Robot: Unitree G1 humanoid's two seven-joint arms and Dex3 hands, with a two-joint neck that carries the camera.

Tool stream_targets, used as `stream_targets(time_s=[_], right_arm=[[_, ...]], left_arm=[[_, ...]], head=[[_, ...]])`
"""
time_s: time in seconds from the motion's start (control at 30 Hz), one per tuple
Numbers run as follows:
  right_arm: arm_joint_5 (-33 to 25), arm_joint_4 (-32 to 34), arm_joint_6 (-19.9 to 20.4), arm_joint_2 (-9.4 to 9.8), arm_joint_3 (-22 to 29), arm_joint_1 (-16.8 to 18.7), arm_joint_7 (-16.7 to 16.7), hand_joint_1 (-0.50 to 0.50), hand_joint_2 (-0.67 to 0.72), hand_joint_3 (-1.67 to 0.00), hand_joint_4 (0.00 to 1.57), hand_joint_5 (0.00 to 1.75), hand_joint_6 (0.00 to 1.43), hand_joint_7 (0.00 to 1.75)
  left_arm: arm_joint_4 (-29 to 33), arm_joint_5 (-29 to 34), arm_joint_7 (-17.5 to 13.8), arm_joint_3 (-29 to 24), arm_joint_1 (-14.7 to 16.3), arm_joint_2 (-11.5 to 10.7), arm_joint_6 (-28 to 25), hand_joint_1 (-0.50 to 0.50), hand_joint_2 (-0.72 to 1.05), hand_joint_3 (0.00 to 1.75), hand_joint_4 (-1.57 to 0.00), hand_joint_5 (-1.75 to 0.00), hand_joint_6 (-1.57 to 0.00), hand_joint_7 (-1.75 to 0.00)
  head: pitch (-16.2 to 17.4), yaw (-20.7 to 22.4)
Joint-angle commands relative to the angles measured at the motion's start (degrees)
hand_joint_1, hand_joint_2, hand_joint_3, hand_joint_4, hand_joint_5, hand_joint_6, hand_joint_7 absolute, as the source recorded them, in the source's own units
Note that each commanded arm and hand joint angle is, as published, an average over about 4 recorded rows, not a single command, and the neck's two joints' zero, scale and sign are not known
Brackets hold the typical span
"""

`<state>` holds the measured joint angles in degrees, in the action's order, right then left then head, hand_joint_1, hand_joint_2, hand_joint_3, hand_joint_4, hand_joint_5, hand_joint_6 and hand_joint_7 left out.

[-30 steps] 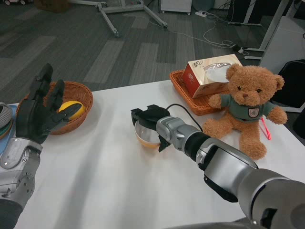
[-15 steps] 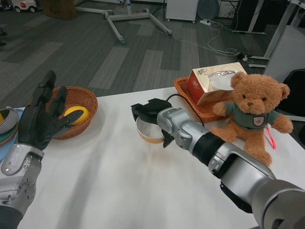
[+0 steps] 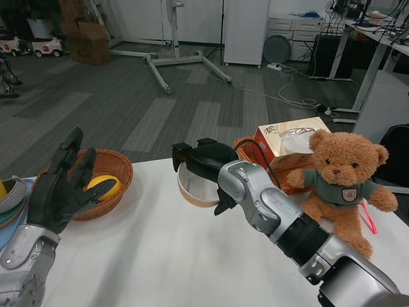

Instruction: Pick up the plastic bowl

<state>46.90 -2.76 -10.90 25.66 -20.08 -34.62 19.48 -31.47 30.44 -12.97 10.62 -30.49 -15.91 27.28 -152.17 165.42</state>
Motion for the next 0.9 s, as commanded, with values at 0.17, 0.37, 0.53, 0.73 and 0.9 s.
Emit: stream_targets(time_s=[0.17, 0.37, 0.53, 0.73, 0.9], right_arm=[[0.1, 8.6, -2.2, 0.77, 2.8, 2.8, 0.6, -0.38, -0.6, -1.51, 1.4, 1.65, 1.31, 1.54], [-0.1, 11.6, -3.3, 0.93, 3.1, 3.2, 1.1, -0.39, -0.6, -1.51, 1.4, 1.65, 1.31, 1.54], [-1.4, 11.8, -4.0, 1.06, 2.3, 2.7, 1.8, -0.38, -0.6, -1.51, 1.4, 1.65, 1.29, 1.54], [-2.4, 11.0, -3.9, 1.15, 1.5, 2.1, 2.1, -0.38, -0.6, -1.51, 1.4, 1.65, 1.29, 1.54], [-3.1, 10.4, -3.9, 1.15, 1.0, 1.7, 2.1, -0.38, -0.6, -1.51, 1.4, 1.65, 1.28, 1.54]], left_arm=[[-0.1, 0.7, 0.0, -0.3, 0.8, -0.2, -0.1, -0.5, 0.78, 0.0, 0.0, 0.0, 0.0, 0.0], [-0.1, 0.7, 0.0, -0.4, 0.8, -0.1, -0.1, -0.5, 0.78, 0.0, 0.0, 0.0, 0.0, 0.0], [0.1, 0.8, 0.0, -0.6, 1.0, 0.0, -0.1, -0.5, 0.78, 0.0, 0.0, 0.0, 0.0, 0.0], [0.2, 0.8, 0.0, -0.8, 1.2, 0.1, -0.1, -0.5, 0.78, 0.0, 0.0, 0.0, 0.0, 0.0], [0.1, 0.8, 0.0, -0.7, 1.1, 0.2, -0.1, -0.5, 0.78, 0.0, 0.0, 0.0, 0.0, 0.0]], head=[[-5.1, 0.7], [-8.2, 1.3], [-9.8, 1.8], [-9.9, 1.7], [-10.0, 1.6]])
